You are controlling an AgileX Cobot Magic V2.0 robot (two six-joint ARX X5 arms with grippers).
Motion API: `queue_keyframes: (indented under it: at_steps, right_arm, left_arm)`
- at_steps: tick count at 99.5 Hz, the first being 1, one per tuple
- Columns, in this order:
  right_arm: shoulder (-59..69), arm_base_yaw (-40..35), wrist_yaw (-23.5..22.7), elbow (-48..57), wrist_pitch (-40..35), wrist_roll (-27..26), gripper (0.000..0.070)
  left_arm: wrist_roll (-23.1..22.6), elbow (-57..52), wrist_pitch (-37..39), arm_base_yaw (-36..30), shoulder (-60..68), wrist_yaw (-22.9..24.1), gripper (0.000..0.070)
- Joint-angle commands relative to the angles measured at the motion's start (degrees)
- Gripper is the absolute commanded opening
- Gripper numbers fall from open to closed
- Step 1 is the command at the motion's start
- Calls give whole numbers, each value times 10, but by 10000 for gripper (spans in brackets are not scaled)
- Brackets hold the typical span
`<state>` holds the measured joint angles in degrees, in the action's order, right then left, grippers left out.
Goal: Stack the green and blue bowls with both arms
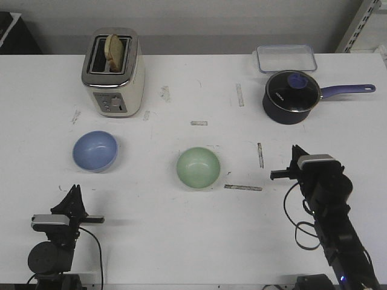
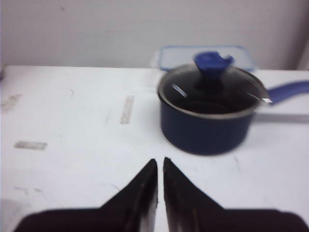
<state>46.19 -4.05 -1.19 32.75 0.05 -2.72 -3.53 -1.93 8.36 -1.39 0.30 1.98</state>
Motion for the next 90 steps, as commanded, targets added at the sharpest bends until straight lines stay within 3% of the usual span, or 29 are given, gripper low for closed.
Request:
queue_keyframes:
  at_steps: [1,22,45,90]
  right_arm:
    - [-36,11,1,-26,7,8,8]
    - [-184,24,1,-108,5,8,8]
    - [-311,24,2,-116,-58,9,8]
    - [-390,25,1,-116,-58,9,8]
  left_arm:
    - [0,12,7,0,-1,0,2]
    - [0,12,7,0,-1,0,2]
    - [0,12,7,0,-1,0,2]
    - [0,12,7,0,-1,-1,2]
